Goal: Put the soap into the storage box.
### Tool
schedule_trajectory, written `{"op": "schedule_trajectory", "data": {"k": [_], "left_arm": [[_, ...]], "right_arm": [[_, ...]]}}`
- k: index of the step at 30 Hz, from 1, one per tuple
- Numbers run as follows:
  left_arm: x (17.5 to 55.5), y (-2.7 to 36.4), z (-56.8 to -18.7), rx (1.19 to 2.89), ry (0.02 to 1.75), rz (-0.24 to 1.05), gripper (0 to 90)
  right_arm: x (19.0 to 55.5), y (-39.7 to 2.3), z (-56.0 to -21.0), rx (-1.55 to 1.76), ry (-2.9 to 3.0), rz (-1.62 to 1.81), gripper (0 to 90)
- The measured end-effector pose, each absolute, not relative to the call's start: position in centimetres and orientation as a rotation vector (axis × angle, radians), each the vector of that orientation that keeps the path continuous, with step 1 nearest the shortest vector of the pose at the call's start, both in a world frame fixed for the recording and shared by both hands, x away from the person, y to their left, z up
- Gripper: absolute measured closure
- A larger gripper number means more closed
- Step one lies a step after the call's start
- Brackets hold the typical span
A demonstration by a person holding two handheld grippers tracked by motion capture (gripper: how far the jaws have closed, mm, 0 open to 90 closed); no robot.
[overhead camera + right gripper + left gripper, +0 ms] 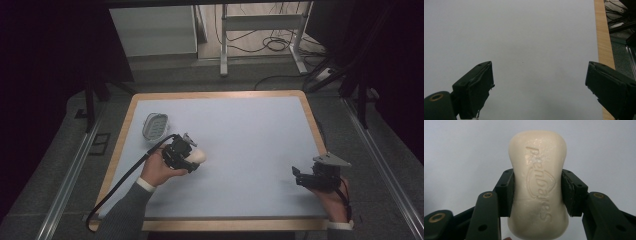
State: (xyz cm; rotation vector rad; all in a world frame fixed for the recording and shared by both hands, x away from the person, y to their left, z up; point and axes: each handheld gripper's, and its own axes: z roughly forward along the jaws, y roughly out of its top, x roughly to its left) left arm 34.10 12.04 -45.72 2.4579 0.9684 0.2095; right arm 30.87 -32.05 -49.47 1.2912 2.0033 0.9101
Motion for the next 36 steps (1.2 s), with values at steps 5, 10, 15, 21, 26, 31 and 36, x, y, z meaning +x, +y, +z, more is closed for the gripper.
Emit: {"op": "schedule_trajectory", "data": {"k": [5,10,15,21,26,31,36], "left_arm": [[34.5,12.7,-45.2,2.440,0.985,0.223,49.5],[34.9,13.2,-44.5,2.427,1.005,0.250,49.5],[35.4,13.7,-43.9,2.415,1.018,0.266,49.5],[36.0,14.2,-43.4,2.403,1.036,0.277,49.6],[36.6,14.9,-43.1,2.399,1.053,0.276,49.6],[37.0,15.4,-42.9,2.391,1.070,0.279,49.6],[37.5,15.7,-42.5,2.396,1.074,0.290,49.5]], "right_arm": [[30.9,-32.1,-49.5,1.296,2.003,0.905,7.8],[30.9,-32.1,-49.5,1.299,2.000,0.909,7.8],[30.9,-32.2,-49.5,1.303,1.998,0.910,7.8],[30.9,-32.2,-49.5,1.301,2.000,0.907,7.8],[30.9,-32.2,-49.6,1.303,2.002,0.901,7.8],[30.9,-32.2,-49.6,1.304,2.004,0.901,7.8],[30.9,-32.2,-49.6,1.306,2.004,0.900,7.8]]}}
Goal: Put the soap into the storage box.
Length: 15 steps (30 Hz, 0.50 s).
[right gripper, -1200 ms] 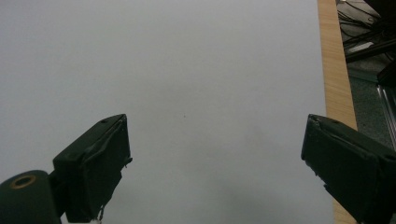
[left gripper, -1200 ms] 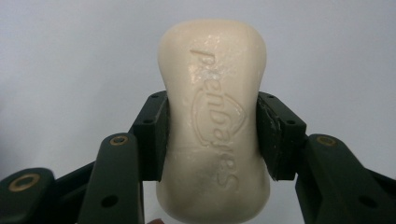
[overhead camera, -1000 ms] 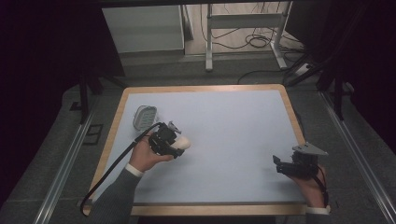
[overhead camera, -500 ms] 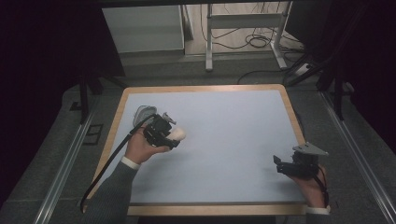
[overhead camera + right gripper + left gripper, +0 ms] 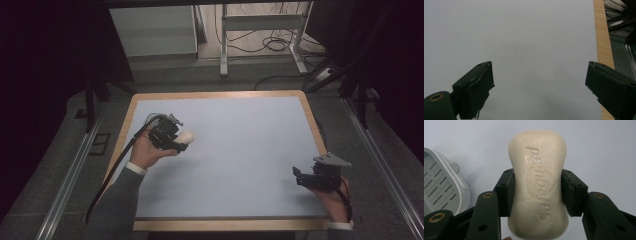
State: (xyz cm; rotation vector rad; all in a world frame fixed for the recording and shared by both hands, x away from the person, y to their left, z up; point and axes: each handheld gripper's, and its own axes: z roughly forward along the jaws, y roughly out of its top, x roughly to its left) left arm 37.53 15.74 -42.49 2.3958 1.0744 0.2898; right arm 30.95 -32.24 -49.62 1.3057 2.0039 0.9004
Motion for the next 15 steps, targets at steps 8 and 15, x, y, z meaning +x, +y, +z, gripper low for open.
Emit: {"op": "schedule_trajectory", "data": {"k": [8,15], "left_arm": [[38.5,16.3,-42.4,2.382,1.107,0.294,49.5],[39.2,16.9,-42.3,2.375,1.135,0.301,49.6]], "right_arm": [[31.0,-32.3,-49.6,1.306,2.004,0.902,7.8],[31.0,-32.3,-49.6,1.307,2.003,0.900,7.8]]}}
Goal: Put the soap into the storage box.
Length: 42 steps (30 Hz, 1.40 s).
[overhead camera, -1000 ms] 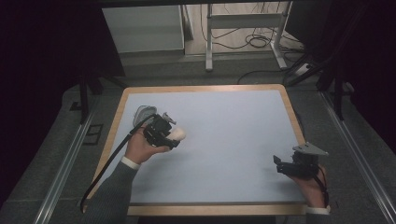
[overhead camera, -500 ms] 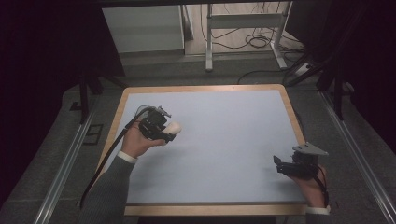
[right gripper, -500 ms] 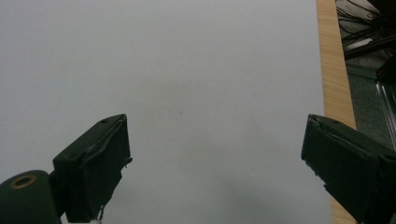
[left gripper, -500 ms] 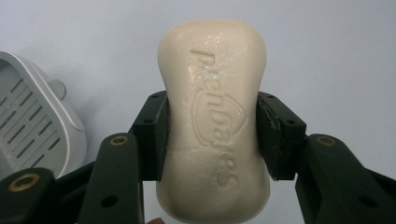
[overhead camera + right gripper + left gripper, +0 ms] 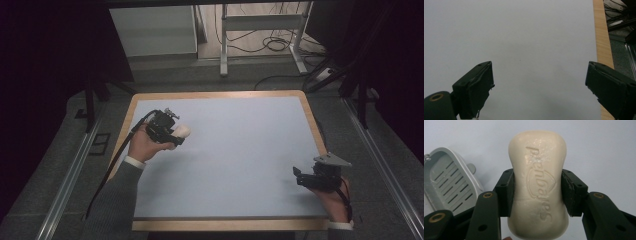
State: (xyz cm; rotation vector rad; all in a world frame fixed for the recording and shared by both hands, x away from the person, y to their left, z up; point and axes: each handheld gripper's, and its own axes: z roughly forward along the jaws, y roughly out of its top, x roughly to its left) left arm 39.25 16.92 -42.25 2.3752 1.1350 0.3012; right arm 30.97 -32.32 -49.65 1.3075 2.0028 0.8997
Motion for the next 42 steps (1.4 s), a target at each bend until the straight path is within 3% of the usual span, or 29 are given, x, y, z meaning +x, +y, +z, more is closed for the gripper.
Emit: {"op": "schedule_trajectory", "data": {"k": [42], "left_arm": [[43.7,21.2,-42.7,2.297,1.358,0.328,49.6]], "right_arm": [[31.0,-32.2,-49.7,1.303,2.007,0.890,7.8]]}}
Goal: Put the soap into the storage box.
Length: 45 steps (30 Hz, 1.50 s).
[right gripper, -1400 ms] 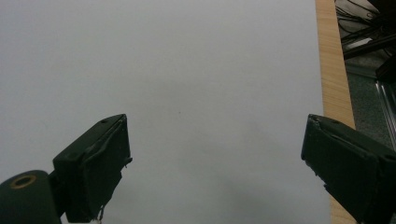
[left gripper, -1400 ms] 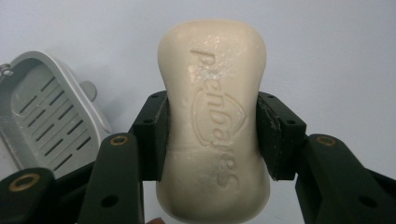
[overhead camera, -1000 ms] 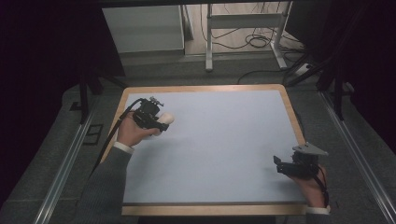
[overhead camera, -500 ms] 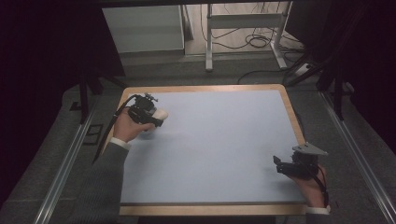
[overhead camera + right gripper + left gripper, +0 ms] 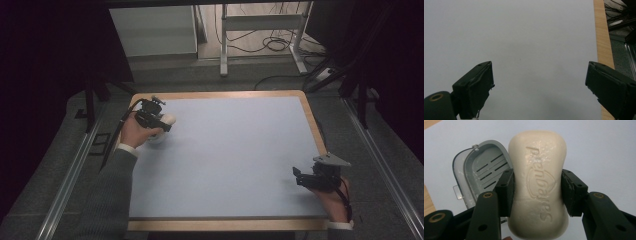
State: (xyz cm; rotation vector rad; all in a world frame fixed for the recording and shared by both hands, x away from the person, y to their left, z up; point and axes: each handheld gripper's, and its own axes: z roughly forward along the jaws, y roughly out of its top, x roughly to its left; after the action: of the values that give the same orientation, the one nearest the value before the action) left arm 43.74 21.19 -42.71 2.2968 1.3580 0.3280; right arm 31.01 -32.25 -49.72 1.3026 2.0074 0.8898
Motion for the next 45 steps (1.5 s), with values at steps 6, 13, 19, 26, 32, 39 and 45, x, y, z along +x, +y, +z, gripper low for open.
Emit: {"op": "schedule_trajectory", "data": {"k": [6,13,19,26,32,39,45], "left_arm": [[44.4,21.6,-43.1,2.287,1.394,0.314,49.6],[44.8,21.8,-43.4,2.278,1.416,0.317,49.6],[45.2,22.1,-43.5,2.259,1.442,0.329,49.5],[45.9,22.6,-44.2,2.241,1.489,0.320,49.6],[46.5,23.2,-45.0,2.224,1.541,0.309,49.5],[47.0,23.5,-45.7,2.209,1.574,0.303,49.6],[47.1,23.6,-46.2,2.197,1.620,0.305,49.5]], "right_arm": [[31.0,-32.3,-49.7,1.307,2.006,0.890,7.8],[31.0,-32.3,-49.7,1.306,2.006,0.889,7.8],[31.0,-32.2,-49.7,1.306,2.006,0.891,7.8],[31.0,-32.2,-49.8,1.306,2.010,0.889,7.8],[31.1,-32.2,-49.8,1.308,2.011,0.884,7.8],[31.1,-32.1,-49.9,1.303,2.013,0.875,7.8],[31.2,-32.1,-50.0,1.304,2.017,0.869,7.8]]}}
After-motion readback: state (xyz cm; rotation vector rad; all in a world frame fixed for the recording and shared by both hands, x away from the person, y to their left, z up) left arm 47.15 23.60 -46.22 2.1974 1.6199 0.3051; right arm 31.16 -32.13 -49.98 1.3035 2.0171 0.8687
